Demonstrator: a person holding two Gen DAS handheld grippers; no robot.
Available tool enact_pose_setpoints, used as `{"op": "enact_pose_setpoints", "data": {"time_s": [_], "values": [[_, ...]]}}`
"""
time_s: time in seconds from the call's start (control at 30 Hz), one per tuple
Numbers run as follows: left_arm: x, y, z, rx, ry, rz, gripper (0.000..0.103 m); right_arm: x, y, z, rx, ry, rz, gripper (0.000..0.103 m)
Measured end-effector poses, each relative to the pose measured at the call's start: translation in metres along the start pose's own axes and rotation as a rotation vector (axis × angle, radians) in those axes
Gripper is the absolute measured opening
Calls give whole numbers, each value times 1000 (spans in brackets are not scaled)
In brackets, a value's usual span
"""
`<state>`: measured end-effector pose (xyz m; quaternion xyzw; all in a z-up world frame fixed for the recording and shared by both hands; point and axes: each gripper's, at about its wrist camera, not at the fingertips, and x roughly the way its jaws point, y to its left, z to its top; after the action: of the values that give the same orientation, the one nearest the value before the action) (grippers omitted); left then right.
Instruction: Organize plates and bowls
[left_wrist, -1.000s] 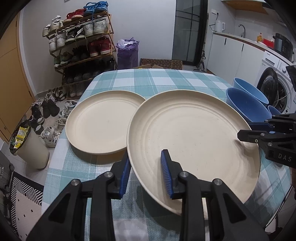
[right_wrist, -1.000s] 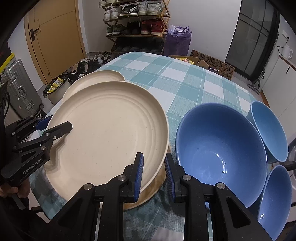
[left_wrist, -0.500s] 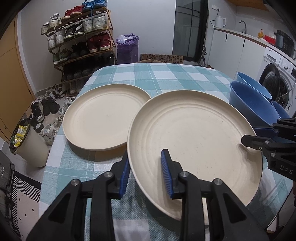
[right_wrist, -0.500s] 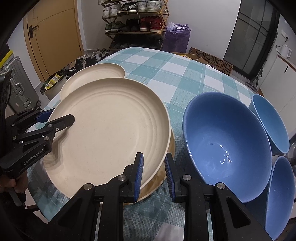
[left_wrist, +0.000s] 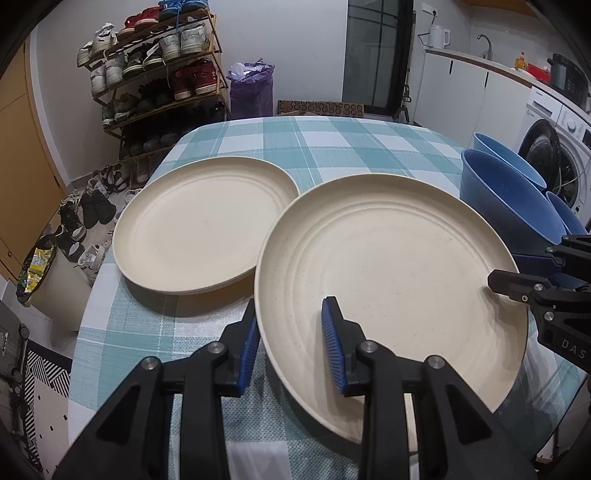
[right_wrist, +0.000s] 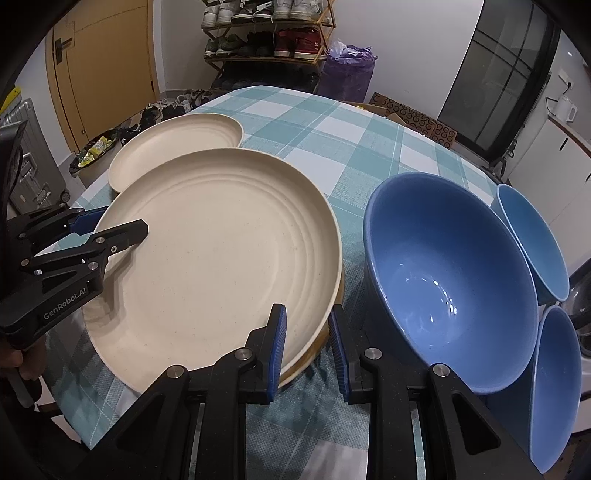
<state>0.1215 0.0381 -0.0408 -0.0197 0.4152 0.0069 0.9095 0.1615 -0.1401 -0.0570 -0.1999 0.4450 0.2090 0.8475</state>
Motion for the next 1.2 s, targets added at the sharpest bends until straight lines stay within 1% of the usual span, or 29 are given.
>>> {"op": "enact_pose_setpoints", "data": {"time_s": [0.23,0.5,0.57,0.63,0.77,0.83,0.87,0.93,0.97,1.0,1.13,1.2], "values": [[7,-6,-2,23,12,18,32,2,0,-2,-11,4,-24,24],[10,-11,-4,55,7,47,32,5,4,-6,-35,1,-55,24],[10,-12,-4,60,6,51,34,7,4,-7,-34,7,-55,24],[10,-13,-5,69,7,50,40,9,3,-9,-32,11,-49,24],[10,-16,-5,87,8,52,43,12,1,-10,-24,24,-13,31],[10,-14,-5,79,11,38,47,12,1,-12,-23,23,-5,32],[10,-13,-5,74,14,26,48,12,1,-12,-26,23,0,34],[11,-12,-5,62,30,-5,55,11,2,-13,-27,25,23,42],[12,-11,-5,57,35,-15,55,10,3,-13,-26,26,36,48],[12,-12,-4,54,34,-16,55,10,3,-13,-23,28,44,51],[7,-10,-3,49,30,-31,57,10,4,-13,-16,27,59,55],[5,-8,-1,35,29,-42,59,8,5,-12,-15,22,79,63]]}}
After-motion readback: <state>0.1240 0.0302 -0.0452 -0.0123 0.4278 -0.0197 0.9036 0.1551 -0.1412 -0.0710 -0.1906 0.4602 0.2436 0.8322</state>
